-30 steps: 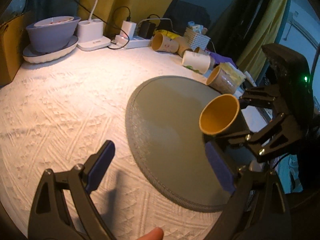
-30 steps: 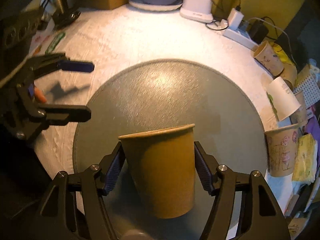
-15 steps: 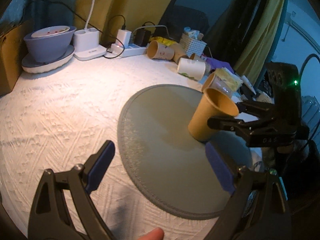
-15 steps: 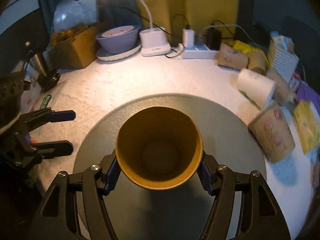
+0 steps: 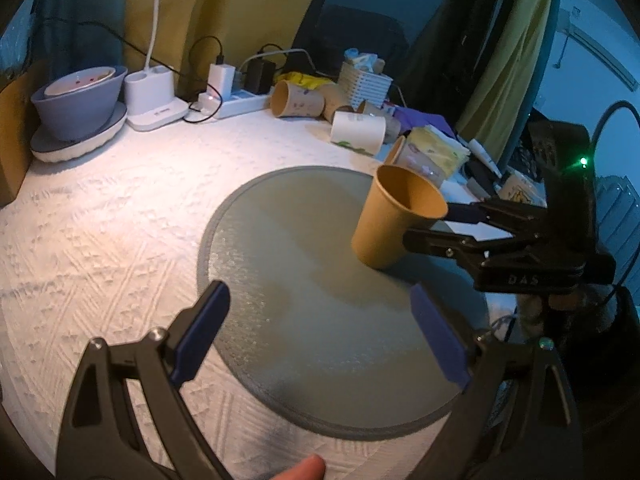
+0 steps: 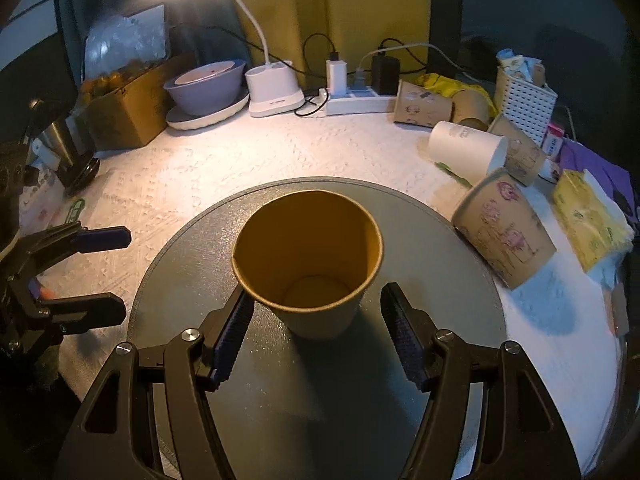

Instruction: Flip cup upright

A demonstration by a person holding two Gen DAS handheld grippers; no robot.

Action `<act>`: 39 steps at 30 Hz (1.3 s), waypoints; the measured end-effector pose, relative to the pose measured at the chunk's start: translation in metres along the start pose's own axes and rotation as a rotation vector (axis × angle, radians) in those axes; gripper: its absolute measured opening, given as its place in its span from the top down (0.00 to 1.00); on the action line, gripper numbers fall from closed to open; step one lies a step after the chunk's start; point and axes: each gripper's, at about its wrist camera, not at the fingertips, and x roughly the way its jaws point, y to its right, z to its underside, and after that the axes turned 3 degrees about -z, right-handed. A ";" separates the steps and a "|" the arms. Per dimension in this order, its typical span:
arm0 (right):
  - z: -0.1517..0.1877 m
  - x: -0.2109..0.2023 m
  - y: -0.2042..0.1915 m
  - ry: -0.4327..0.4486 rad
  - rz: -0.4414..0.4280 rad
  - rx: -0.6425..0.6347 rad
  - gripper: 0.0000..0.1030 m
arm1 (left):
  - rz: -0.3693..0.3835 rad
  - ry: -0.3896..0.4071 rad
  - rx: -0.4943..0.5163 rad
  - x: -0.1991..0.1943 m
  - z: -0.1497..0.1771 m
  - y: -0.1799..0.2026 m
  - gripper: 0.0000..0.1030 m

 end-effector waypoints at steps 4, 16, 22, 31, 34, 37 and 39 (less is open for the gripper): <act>0.008 -0.009 -0.003 0.010 0.011 0.011 0.33 | 0.001 0.008 0.011 -0.005 0.002 0.008 0.10; 0.031 -0.045 -0.015 0.055 0.042 0.037 0.33 | 0.012 0.039 0.040 -0.028 0.013 0.031 0.10; 0.042 -0.063 -0.024 0.076 0.056 0.045 0.33 | 0.006 0.064 0.057 -0.042 0.019 0.043 0.10; 0.055 -0.090 -0.042 0.121 0.075 0.040 0.33 | 0.013 0.128 0.078 -0.066 0.026 0.058 0.10; 0.058 -0.099 -0.046 0.139 0.083 0.038 0.33 | 0.016 0.148 0.085 -0.074 0.027 0.063 0.10; 0.060 -0.110 -0.050 0.161 0.092 0.037 0.33 | 0.017 0.171 0.089 -0.083 0.029 0.065 0.10; 0.062 -0.117 -0.053 0.175 0.098 0.034 0.33 | 0.011 0.184 0.091 -0.089 0.030 0.067 0.10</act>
